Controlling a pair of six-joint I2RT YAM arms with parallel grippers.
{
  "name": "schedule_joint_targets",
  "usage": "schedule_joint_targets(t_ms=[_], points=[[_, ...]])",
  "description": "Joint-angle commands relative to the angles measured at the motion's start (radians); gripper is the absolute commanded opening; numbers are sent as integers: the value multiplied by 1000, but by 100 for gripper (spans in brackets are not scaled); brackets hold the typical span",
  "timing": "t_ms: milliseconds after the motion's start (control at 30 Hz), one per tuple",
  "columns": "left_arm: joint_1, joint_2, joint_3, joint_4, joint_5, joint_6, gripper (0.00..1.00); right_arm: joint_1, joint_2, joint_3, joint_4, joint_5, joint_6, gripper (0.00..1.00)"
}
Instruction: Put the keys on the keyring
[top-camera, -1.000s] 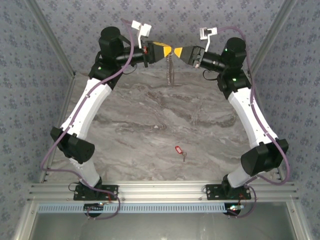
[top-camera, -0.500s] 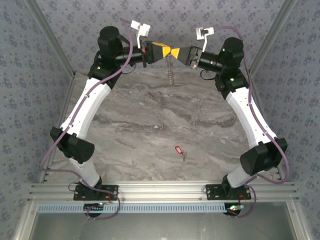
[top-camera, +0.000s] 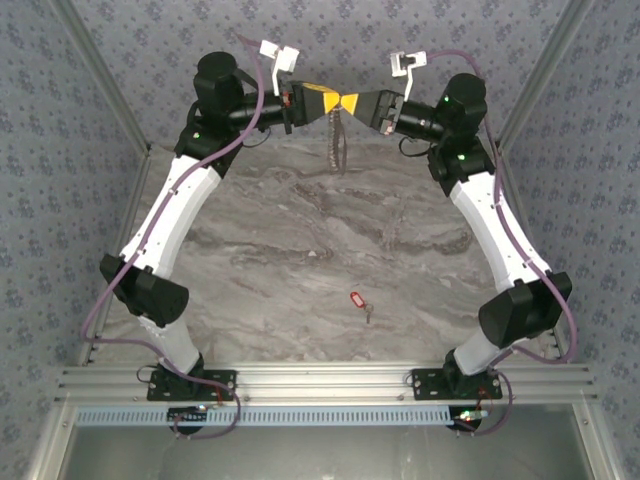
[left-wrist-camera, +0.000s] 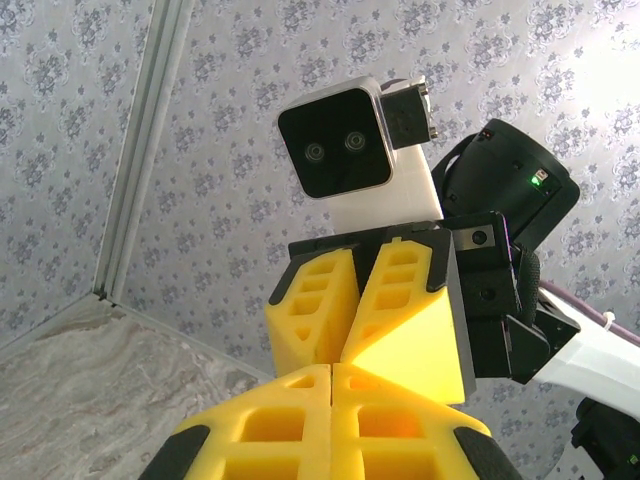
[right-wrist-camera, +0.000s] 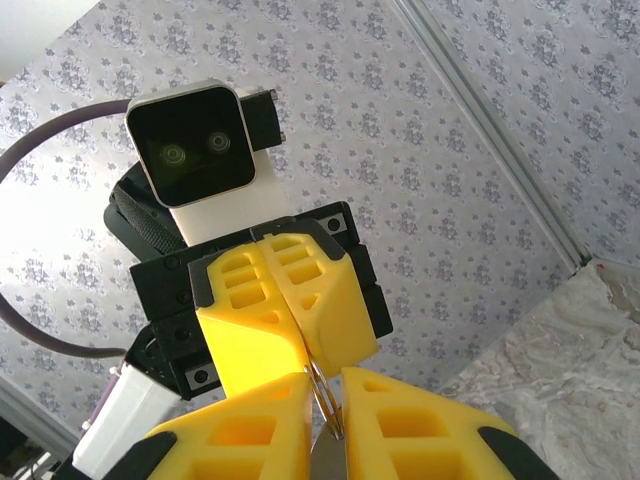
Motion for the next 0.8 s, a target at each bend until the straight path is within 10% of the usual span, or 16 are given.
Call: schedule_joint_targets(t_ms=[0,467,600,767], points=[[-2,-8,39,42,31,-9,0,11,12,36,46,-23,23,17],[12,2,97,-49,-21,-5,2,-25,12,1,113,-1,73,0],[76,-17,92,-39,-31,-62,34,-70,3,-36,210,6,149,0],[89,-29,58,17,-4,-110,46,-80,3,-43,254,6,183,0]])
